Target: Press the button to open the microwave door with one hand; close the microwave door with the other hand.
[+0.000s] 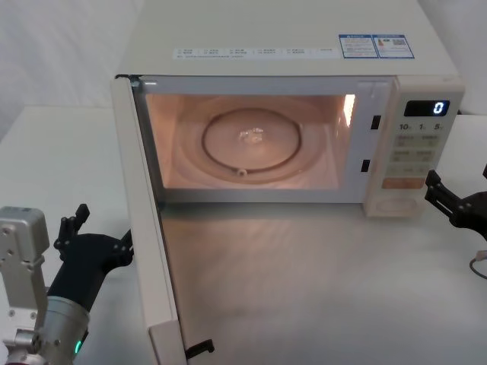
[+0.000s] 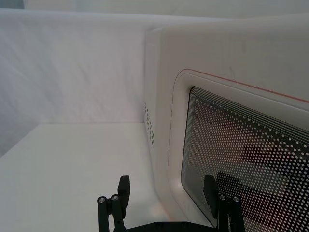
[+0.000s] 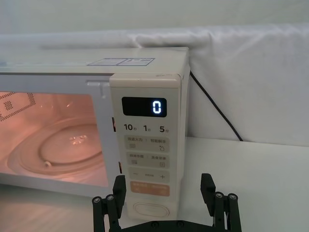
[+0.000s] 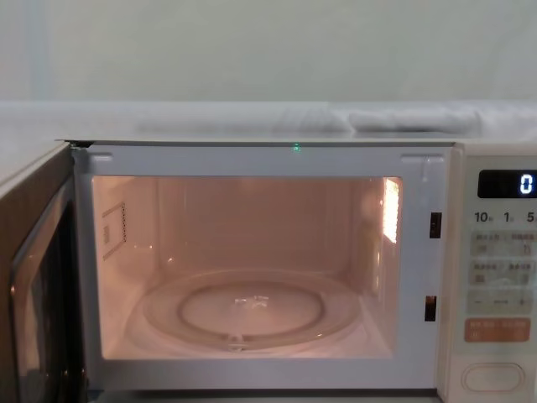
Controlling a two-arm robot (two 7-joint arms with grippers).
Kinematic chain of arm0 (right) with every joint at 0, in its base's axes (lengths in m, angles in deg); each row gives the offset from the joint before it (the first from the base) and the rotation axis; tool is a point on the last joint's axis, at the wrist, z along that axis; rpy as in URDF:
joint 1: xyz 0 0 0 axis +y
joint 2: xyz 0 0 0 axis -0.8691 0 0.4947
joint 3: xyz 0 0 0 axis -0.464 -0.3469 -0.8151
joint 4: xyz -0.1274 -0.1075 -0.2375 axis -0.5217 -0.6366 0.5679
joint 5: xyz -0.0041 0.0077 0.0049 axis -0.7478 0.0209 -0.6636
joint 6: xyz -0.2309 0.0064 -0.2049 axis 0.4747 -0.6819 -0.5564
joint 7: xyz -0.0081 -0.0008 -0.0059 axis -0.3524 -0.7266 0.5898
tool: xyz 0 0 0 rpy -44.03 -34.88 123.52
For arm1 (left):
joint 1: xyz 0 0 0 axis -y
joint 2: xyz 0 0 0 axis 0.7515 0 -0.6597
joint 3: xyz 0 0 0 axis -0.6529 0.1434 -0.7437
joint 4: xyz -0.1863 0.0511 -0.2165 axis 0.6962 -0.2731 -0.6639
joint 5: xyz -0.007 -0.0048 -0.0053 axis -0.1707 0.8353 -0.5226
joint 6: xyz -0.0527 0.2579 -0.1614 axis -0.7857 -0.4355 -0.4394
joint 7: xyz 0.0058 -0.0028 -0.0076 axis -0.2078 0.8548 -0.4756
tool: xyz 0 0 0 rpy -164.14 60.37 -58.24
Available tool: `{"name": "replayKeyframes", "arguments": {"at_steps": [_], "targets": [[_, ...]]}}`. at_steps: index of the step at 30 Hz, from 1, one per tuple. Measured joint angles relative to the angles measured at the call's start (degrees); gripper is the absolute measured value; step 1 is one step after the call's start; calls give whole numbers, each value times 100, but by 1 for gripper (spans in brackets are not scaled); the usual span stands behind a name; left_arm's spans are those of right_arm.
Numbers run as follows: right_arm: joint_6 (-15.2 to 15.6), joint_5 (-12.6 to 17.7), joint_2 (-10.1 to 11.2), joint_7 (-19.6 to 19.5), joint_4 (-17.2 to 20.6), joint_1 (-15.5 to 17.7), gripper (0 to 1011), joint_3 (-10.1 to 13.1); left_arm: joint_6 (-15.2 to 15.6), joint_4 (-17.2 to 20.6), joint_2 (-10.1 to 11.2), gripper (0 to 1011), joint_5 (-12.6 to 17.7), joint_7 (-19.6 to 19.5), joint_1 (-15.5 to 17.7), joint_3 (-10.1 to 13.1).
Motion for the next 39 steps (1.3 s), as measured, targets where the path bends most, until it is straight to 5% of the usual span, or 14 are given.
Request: {"name": "replayKeyframes", "arguments": {"at_steps": [26, 33, 39], "targets": [[1, 0, 0, 0, 0, 0, 1002, 0, 0, 0, 0, 993, 0, 0, 0, 0], [0, 0, 0, 0, 0, 0, 1002, 0, 0, 0, 0, 874, 0, 0, 0, 0], [0, 0, 0, 0, 0, 0, 1002, 0, 0, 0, 0, 653, 0, 0, 0, 0]]}}
